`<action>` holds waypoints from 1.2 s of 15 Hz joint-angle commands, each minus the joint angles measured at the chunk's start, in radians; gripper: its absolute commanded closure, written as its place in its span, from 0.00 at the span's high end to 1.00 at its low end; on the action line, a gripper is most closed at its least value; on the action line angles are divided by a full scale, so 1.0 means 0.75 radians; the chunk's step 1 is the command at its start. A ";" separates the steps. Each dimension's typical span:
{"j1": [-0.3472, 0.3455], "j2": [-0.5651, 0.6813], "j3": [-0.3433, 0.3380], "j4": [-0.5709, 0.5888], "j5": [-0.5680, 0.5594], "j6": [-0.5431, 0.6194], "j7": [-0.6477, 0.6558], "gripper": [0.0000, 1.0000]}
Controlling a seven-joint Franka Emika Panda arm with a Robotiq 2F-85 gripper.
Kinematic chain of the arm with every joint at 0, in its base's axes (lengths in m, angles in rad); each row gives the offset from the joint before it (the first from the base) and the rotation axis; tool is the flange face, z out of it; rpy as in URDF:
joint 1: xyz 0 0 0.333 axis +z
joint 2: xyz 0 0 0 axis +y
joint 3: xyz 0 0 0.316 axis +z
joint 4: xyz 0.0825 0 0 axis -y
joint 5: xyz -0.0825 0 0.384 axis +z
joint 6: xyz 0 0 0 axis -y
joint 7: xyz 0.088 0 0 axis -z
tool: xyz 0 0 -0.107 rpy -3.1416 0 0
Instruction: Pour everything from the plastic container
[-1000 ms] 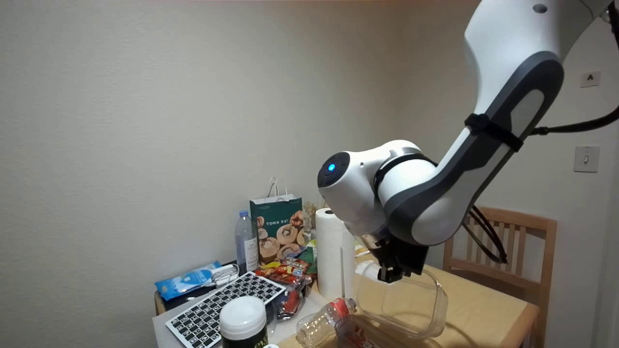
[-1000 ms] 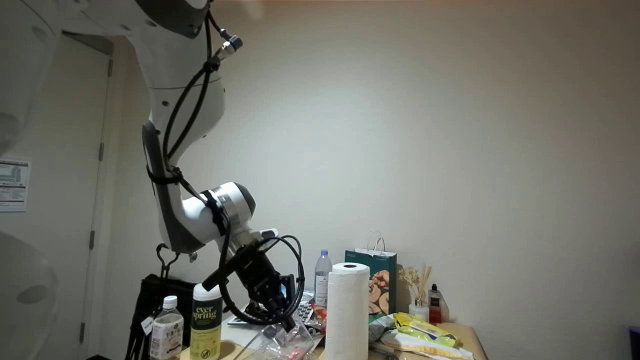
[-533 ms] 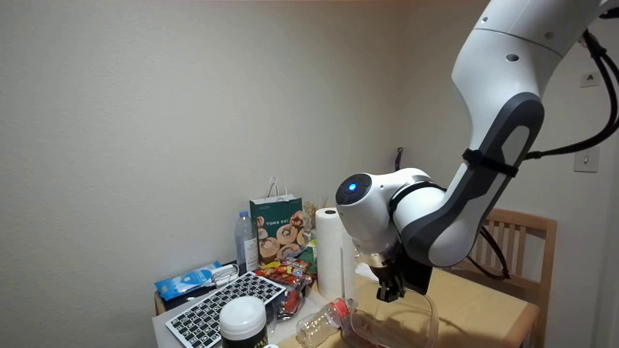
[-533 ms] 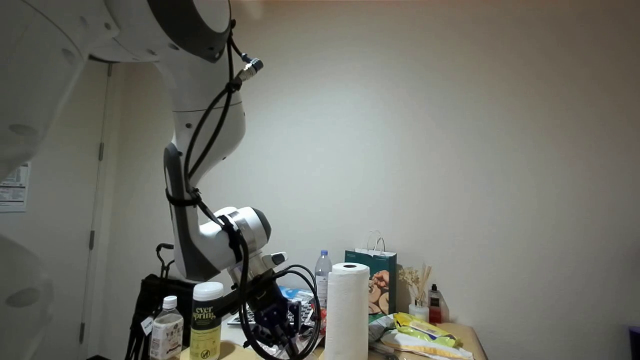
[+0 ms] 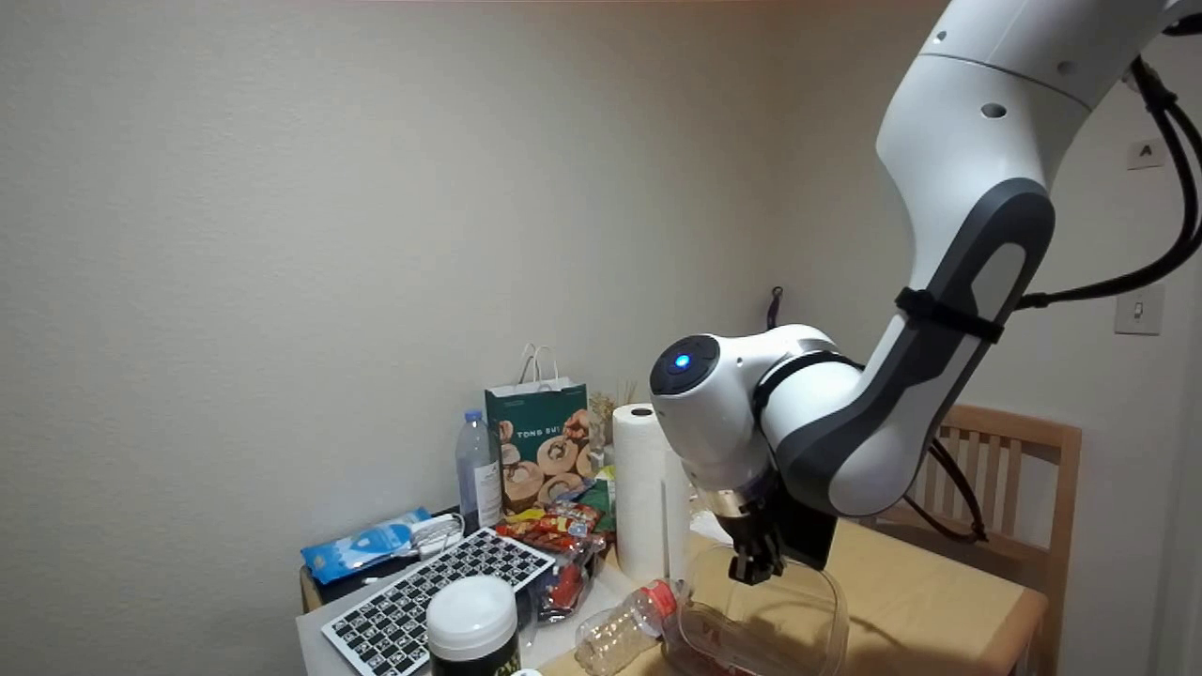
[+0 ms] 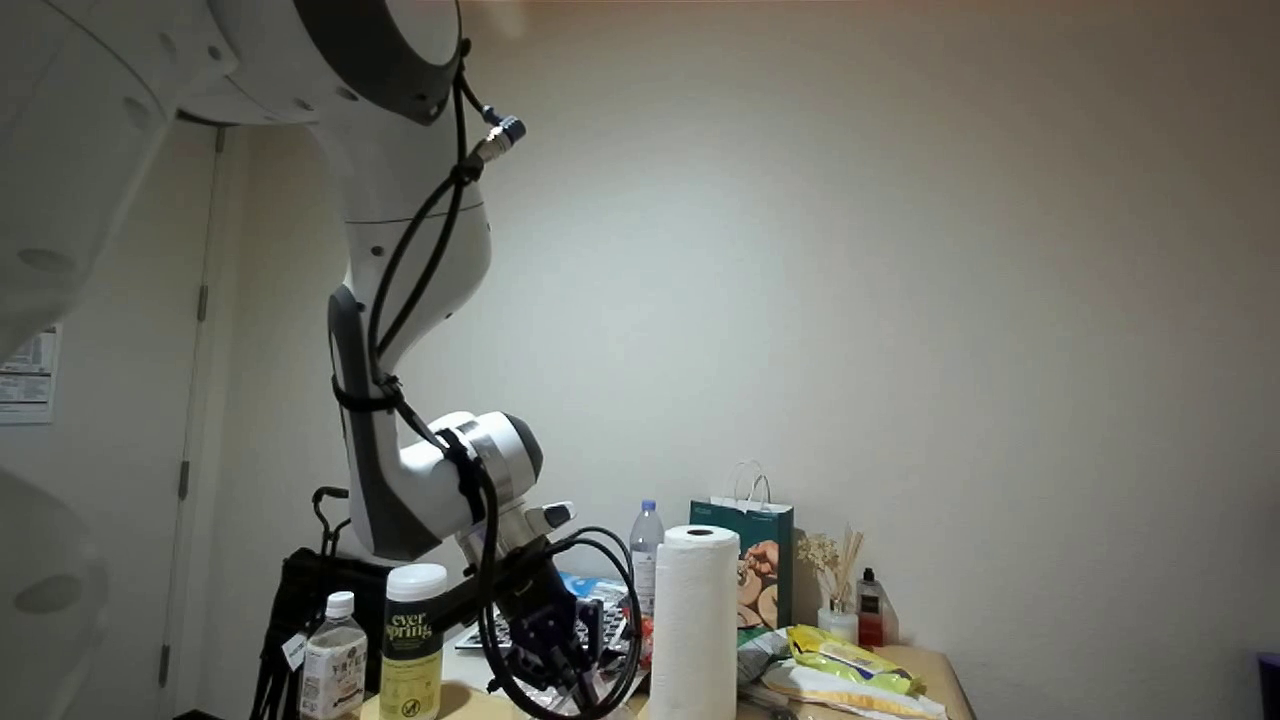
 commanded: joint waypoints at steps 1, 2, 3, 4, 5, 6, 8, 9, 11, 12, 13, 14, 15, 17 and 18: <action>-0.017 -0.055 -0.023 -0.037 0.031 -0.019 -0.016 0.02; -0.022 -0.065 -0.030 -0.043 0.042 -0.022 -0.019 0.02; -0.028 -0.076 -0.040 -0.053 0.046 -0.021 -0.017 0.02; -0.034 -0.084 -0.051 -0.060 0.056 -0.030 -0.014 0.02; -0.039 -0.093 -0.060 -0.066 0.069 -0.033 -0.016 0.02; -0.043 -0.107 -0.069 -0.074 0.075 -0.036 -0.007 0.02; -0.049 -0.130 -0.082 -0.076 0.078 -0.033 0.010 0.02; -0.047 -0.144 -0.091 -0.075 0.058 -0.040 0.034 0.02; -0.055 -0.179 -0.098 -0.078 0.054 -0.049 0.049 0.02; -0.056 -0.191 -0.103 -0.079 0.047 -0.060 0.061 0.02; -0.063 -0.198 -0.106 -0.081 0.061 -0.070 0.055 0.02; -0.073 -0.199 -0.108 -0.086 0.079 -0.079 0.044 0.02; -0.084 -0.188 -0.113 -0.095 0.098 -0.073 0.029 0.02; -0.113 -0.160 -0.122 -0.128 0.122 -0.013 0.006 0.02; -0.131 -0.137 -0.127 -0.151 0.142 0.028 -0.010 0.02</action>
